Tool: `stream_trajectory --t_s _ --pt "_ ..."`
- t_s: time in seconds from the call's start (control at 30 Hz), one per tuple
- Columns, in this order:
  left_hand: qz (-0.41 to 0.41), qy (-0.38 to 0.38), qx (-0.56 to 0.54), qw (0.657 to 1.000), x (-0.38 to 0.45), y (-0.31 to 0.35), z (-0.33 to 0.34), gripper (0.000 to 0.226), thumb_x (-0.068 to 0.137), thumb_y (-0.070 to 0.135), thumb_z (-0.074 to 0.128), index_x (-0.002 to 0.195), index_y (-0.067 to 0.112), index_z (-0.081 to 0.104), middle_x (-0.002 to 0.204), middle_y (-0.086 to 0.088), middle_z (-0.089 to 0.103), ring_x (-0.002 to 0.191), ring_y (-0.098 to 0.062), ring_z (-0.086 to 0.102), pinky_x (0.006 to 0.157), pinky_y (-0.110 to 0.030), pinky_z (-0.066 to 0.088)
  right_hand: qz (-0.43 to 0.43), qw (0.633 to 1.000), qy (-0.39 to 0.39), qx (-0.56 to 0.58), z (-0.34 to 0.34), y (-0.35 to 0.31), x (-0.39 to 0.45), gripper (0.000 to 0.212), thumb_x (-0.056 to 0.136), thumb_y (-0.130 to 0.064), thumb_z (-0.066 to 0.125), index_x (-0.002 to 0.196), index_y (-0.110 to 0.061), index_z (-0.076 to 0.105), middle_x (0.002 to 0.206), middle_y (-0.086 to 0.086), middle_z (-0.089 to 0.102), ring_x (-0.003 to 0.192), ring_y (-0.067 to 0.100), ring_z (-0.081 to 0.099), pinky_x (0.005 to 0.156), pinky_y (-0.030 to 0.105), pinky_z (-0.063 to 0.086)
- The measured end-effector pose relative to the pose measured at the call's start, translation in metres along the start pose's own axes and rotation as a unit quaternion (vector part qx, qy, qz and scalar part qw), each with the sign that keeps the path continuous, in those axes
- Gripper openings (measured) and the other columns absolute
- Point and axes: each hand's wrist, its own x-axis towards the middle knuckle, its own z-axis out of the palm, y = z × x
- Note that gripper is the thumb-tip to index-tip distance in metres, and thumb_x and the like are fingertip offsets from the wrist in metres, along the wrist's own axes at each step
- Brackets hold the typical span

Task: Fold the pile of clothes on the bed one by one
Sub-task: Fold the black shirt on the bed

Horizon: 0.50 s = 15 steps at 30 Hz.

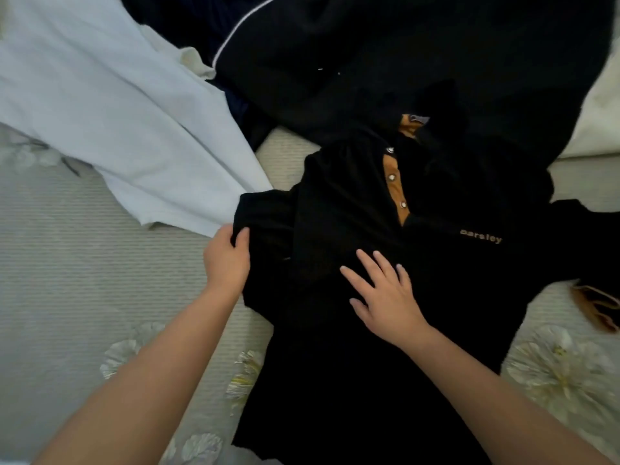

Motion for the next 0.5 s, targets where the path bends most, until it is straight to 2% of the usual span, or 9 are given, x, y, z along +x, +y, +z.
stream_trajectory --t_s 0.07,0.13,0.23,0.3,0.37,0.43,0.5 --pt "0.025 0.067 -0.056 0.996 0.016 0.014 -0.025 0.016 0.095 0.012 0.042 0.09 0.003 0.053 0.076 -0.001 0.051 0.079 -0.018 0.046 0.068 -0.026 0.032 0.008 0.997 -0.07 -0.034 -0.003 -0.005 0.005 0.053 0.096 -0.04 0.038 0.143 -0.042 0.015 0.155 -0.004 -0.011 0.141 0.024 -0.013 0.111 0.055 0.005" --pt "0.043 0.14 -0.095 0.985 0.04 0.029 -0.053 0.017 0.093 0.007 0.038 0.098 -0.001 0.052 0.086 -0.004 0.05 0.083 -0.016 0.045 0.069 -0.02 0.032 0.041 0.992 -0.108 -0.052 -0.009 -0.01 0.007 0.051 0.096 -0.037 0.039 0.142 -0.043 0.017 0.154 -0.008 -0.012 0.141 0.022 -0.013 0.11 0.057 0.012" --pt "0.113 0.169 -0.092 0.975 0.067 0.038 -0.085 0.019 0.089 0.002 0.04 0.103 -0.005 0.051 0.092 -0.006 0.05 0.087 -0.018 0.046 0.072 -0.018 0.031 0.076 0.988 -0.126 -0.036 -0.022 -0.02 0.01 0.048 0.096 -0.032 0.04 0.142 -0.035 0.026 0.154 -0.007 -0.003 0.142 0.023 -0.004 0.11 0.048 0.027" --pt "0.167 0.132 -0.009 0.977 0.072 0.019 -0.095 0.016 0.088 0.003 0.048 0.1 -0.005 0.053 0.093 -0.015 0.054 0.087 -0.026 0.051 0.073 -0.026 0.033 0.085 0.984 -0.148 -0.046 -0.03 -0.028 0.016 0.046 0.096 -0.032 0.04 0.142 -0.029 0.029 0.154 -0.003 0.002 0.141 0.026 0.005 0.109 0.039 0.032" --pt "0.174 0.069 0.102 0.977 0.068 -0.016 -0.095 0.018 0.087 0.003 0.051 0.102 -0.004 0.057 0.099 -0.023 0.054 0.087 -0.036 0.054 0.07 -0.039 0.038 0.098 0.978 -0.174 -0.056 -0.036 -0.034 0.022 0.045 0.096 -0.032 0.04 0.141 -0.025 0.033 0.154 0.0 0.005 0.139 0.028 0.015 0.107 0.035 0.033" --pt "0.104 -0.021 0.183 0.977 0.063 -0.051 -0.092 0.029 0.087 0.002 0.048 0.116 0.002 0.054 0.113 -0.022 0.049 0.087 -0.038 0.054 0.066 -0.04 0.039 0.117 0.973 -0.189 -0.066 -0.041 -0.04 0.027 0.044 0.096 -0.033 0.04 0.138 -0.02 0.038 0.153 0.002 0.01 0.133 0.028 0.027 0.104 0.034 0.037" --pt "0.022 -0.095 0.199 0.975 0.061 -0.074 -0.089 0.037 0.09 0.012 0.049 0.127 0.007 0.045 0.125 -0.019 0.045 0.097 -0.035 0.054 0.074 -0.039 0.042 0.132 0.967 -0.201 -0.084 -0.048 -0.045 0.034 0.041 0.096 -0.033 0.04 0.133 -0.015 0.044 0.148 0.005 0.019 0.126 0.027 0.039 0.099 0.033 0.04"
